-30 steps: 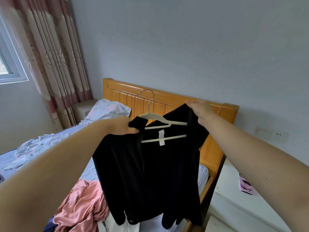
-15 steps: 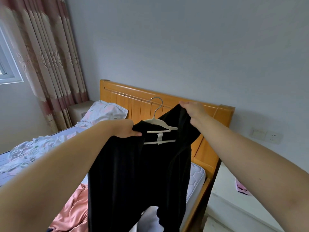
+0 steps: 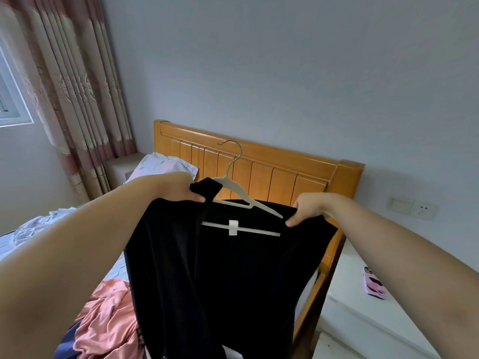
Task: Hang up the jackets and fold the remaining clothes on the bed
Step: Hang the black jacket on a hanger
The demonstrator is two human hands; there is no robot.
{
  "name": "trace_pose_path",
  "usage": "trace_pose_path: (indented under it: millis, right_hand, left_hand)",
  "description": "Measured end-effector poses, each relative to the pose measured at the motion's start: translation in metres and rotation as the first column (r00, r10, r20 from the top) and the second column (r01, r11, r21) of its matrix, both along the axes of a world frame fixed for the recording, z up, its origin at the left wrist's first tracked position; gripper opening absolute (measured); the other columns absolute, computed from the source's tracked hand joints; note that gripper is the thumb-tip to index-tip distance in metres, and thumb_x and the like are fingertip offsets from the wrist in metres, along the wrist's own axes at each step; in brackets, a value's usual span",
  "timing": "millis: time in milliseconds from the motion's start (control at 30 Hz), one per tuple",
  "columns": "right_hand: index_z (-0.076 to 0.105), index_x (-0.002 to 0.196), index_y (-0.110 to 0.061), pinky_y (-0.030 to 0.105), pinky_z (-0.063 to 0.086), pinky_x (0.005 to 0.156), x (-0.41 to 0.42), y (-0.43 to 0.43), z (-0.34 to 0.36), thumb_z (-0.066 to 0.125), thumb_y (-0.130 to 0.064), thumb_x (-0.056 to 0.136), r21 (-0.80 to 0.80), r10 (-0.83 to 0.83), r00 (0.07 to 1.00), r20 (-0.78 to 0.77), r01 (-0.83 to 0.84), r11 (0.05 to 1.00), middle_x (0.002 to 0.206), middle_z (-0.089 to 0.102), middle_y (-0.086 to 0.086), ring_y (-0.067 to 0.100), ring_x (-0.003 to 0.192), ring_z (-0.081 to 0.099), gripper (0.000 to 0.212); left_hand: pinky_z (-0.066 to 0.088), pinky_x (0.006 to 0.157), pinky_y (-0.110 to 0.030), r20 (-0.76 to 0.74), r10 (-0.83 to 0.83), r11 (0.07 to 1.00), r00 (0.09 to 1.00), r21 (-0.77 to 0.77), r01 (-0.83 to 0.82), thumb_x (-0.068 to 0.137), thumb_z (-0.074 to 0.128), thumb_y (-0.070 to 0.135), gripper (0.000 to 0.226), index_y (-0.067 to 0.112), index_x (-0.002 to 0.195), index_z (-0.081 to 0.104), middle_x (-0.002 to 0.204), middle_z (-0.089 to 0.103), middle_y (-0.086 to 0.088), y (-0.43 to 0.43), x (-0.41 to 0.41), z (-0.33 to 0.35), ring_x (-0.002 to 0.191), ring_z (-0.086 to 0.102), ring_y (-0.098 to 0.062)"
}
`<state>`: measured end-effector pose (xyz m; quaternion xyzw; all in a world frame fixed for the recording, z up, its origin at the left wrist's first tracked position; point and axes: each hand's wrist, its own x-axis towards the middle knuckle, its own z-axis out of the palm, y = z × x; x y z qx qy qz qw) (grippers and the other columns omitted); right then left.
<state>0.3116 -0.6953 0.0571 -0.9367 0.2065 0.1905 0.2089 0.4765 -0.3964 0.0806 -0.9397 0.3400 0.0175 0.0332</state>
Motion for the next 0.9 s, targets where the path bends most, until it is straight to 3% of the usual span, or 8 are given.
trace_pose_path:
  millis: [100,167,300,500,633,700,800,900]
  right_hand:
    - [0.053,0.126,-0.001,0.032,0.046,0.089,-0.001,-0.008,-0.018,0.068,-0.029,0.087,-0.359,-0.005,0.998,-0.055,-0.015,0.933,0.123,0.057,0.012,0.028,0.111,0.056,0.049]
    - [0.055,0.120,0.000,0.029,0.042,0.081,0.000,-0.015,-0.025,0.060,-0.030,0.093,-0.365,-0.074,0.997,-0.021,0.061,0.929,0.113,0.058,0.013,0.024,0.097,0.054,0.041]
    - [0.045,0.070,-0.010,0.024,0.031,0.051,0.003,-0.020,-0.021,0.047,-0.019,0.099,-0.076,-0.313,0.933,0.179,0.330,0.941,0.071,0.043,0.006,0.017,0.059,0.039,0.031]
    - [0.041,0.071,-0.009,0.028,0.030,0.045,0.023,0.007,0.008,0.044,-0.005,0.093,0.378,-0.518,0.758,0.397,0.379,0.845,0.064,0.041,0.007,0.020,0.054,0.040,0.023]
    - [0.045,0.067,-0.007,0.027,0.030,0.045,0.025,0.012,0.031,0.045,-0.008,0.091,-0.121,-0.311,0.860,0.405,0.388,0.914,0.069,0.043,0.007,0.020,0.056,0.041,0.024]
    - [0.047,0.068,-0.006,0.026,0.033,0.047,0.022,0.011,0.036,0.046,-0.009,0.091,-0.194,-0.304,0.875,0.376,0.395,0.898,0.071,0.045,0.007,0.020,0.058,0.043,0.022]
    - [0.047,0.074,-0.005,0.027,0.035,0.048,0.022,0.009,0.040,0.048,-0.008,0.092,0.130,-0.416,0.843,0.340,0.396,0.909,0.070,0.046,0.009,0.022,0.059,0.045,0.019]
    - [0.053,0.083,-0.007,0.028,0.044,0.055,0.026,0.024,0.047,0.053,-0.010,0.090,0.635,-0.624,0.736,0.263,0.355,0.686,0.076,0.053,0.009,0.022,0.068,0.054,0.007]
  left_hand:
    - [0.047,0.084,-0.029,-0.081,-0.024,0.999,0.996,0.019,0.026,0.089,0.053,0.057,0.049,0.010,0.097,0.064,0.089,0.064,-0.004,-0.008,-0.006,-0.007,0.083,0.060,-0.017]
    - [0.048,0.086,-0.030,-0.111,-0.026,1.000,0.993,0.006,0.027,0.090,0.054,0.055,0.047,0.010,0.099,0.063,0.090,0.064,-0.005,-0.012,-0.009,-0.010,0.085,0.061,-0.018]
    - [0.046,0.081,-0.028,-0.147,-0.009,0.999,0.989,0.043,0.016,0.091,0.054,0.053,0.048,0.007,0.102,0.062,0.086,0.060,-0.002,-0.015,-0.012,-0.020,0.081,0.058,-0.016]
    - [0.043,0.096,-0.034,-0.069,-0.003,0.997,0.998,0.070,0.008,0.088,0.048,0.064,0.072,0.007,0.133,0.050,0.128,0.056,-0.014,-0.030,-0.012,-0.047,0.102,0.059,-0.023]
    - [0.043,0.089,-0.031,-0.084,0.063,0.993,0.994,-0.096,-0.071,0.091,0.052,0.053,0.059,0.004,0.124,0.053,0.107,0.064,-0.013,-0.033,-0.013,-0.050,0.099,0.056,-0.022]
    - [0.042,0.092,-0.030,-0.076,0.082,0.988,0.994,-0.126,-0.091,0.093,0.051,0.051,0.054,0.004,0.118,0.057,0.102,0.065,-0.012,-0.031,-0.015,-0.047,0.094,0.056,-0.021]
    - [0.044,0.098,-0.033,-0.035,0.096,0.992,0.995,-0.080,-0.099,0.094,0.047,0.053,0.056,0.003,0.118,0.058,0.110,0.064,-0.011,-0.033,-0.020,-0.045,0.104,0.057,-0.023]
    - [0.049,0.095,-0.037,-0.042,0.071,0.994,0.997,-0.082,-0.074,0.092,0.047,0.056,0.062,0.003,0.124,0.055,0.116,0.063,-0.011,-0.044,-0.029,-0.045,0.107,0.060,-0.026]
